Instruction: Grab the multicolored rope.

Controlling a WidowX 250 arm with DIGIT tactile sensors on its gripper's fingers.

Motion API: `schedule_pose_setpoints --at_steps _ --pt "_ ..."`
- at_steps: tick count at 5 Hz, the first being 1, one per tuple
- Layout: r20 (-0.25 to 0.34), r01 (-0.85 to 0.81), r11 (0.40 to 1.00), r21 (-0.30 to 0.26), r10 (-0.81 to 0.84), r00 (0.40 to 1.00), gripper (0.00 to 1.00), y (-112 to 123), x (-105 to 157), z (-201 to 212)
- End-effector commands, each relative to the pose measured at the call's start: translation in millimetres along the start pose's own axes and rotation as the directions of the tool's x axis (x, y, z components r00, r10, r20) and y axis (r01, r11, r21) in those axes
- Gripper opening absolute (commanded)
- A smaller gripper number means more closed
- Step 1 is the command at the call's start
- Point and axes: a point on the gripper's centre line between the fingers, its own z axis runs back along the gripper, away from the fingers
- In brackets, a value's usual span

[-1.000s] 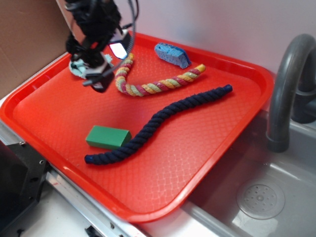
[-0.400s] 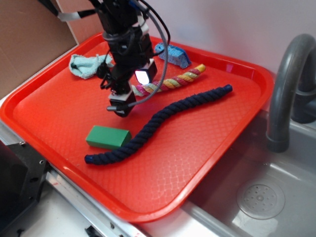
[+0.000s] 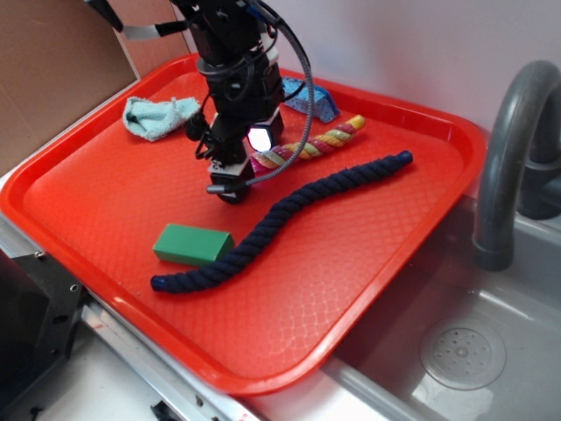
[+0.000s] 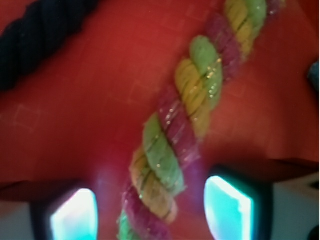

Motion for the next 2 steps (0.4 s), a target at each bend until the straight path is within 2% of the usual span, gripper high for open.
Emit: schedule_pose_setpoints --at_steps 1,2 --pt "-0.017 0.054 0.998 0.009 -0.054 0.998 0.0 -18.3 12.1 -8.1" --pt "-0.034 0.028 0.999 0.024 -0.028 0.999 0.0 -17.0 11.1 -6.2"
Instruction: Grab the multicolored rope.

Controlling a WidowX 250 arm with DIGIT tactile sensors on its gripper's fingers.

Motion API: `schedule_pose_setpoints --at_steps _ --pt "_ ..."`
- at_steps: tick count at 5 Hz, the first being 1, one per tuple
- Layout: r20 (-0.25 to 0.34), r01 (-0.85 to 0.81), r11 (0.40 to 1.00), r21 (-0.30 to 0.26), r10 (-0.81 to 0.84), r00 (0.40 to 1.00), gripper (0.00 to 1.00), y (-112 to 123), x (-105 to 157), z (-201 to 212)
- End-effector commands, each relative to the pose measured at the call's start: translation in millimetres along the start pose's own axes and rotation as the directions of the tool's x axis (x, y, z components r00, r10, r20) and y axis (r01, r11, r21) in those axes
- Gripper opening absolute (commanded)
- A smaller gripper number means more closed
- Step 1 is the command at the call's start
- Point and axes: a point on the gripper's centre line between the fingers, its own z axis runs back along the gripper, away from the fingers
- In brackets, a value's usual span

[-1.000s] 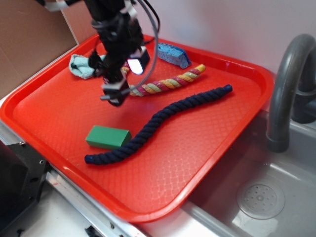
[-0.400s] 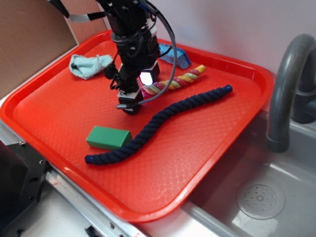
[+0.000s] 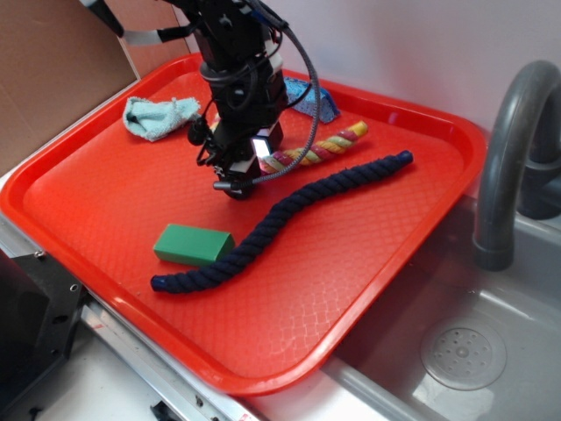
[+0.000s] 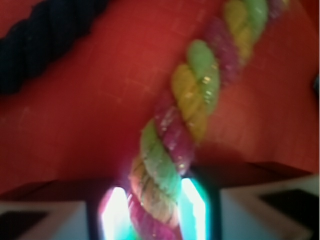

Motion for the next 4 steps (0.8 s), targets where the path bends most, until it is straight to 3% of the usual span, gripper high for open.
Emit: schedule_pose_setpoints --at_steps 1,2,3,4 --pt "-0.009 -0.082 0.996 0.046 0.082 0.997 0.0 -11.7 4.1 13.7" --pt "0.024 -0.327 0.942 0.07 0.326 0.945 0.0 -11.0 -4.3 63.6" --pt "0.06 -0.552 0.829 0.084 0.549 0.834 0.0 -17.4 -11.3 113.9" --pt "0.016 -0.746 0.665 -0.032 0.746 0.665 0.0 -26.7 -21.6 156.3"
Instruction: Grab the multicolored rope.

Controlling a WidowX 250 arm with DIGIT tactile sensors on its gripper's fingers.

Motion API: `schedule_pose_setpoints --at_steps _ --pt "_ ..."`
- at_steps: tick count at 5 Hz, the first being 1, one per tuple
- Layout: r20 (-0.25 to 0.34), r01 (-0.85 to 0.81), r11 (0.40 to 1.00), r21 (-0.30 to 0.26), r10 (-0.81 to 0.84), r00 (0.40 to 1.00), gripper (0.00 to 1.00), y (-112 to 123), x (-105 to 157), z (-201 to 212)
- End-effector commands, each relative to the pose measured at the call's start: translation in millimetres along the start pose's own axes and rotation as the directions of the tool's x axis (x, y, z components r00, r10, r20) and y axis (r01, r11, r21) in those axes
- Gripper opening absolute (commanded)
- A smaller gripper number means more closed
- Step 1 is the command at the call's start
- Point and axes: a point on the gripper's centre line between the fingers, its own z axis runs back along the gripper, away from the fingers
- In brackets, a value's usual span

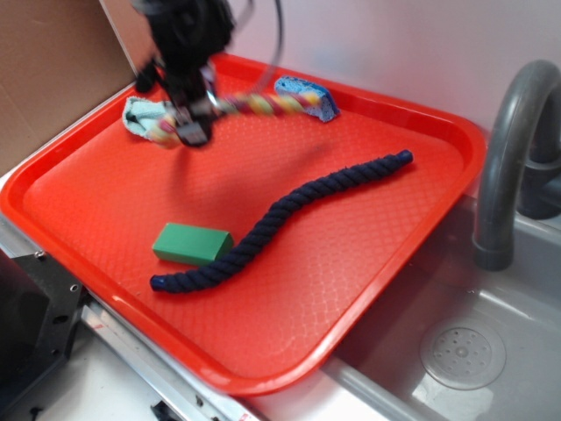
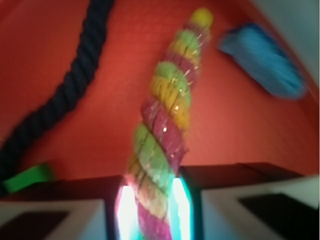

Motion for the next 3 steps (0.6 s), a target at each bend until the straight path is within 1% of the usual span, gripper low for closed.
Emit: schedule_pose_setpoints --at_steps 1,2,3 --pt "-0.026 -0.48 0.866 -0.138 0.482 0.876 0.0 -18.4 -26.3 86.3" --pt "-0.077 -0.684 0.723 -0.097 0.68 0.729 0.0 -19.5 -35.2 91.0" --pt "-0.048 -0.819 0.573 0.043 0.82 0.571 0.0 -20.8 -29.6 89.2"
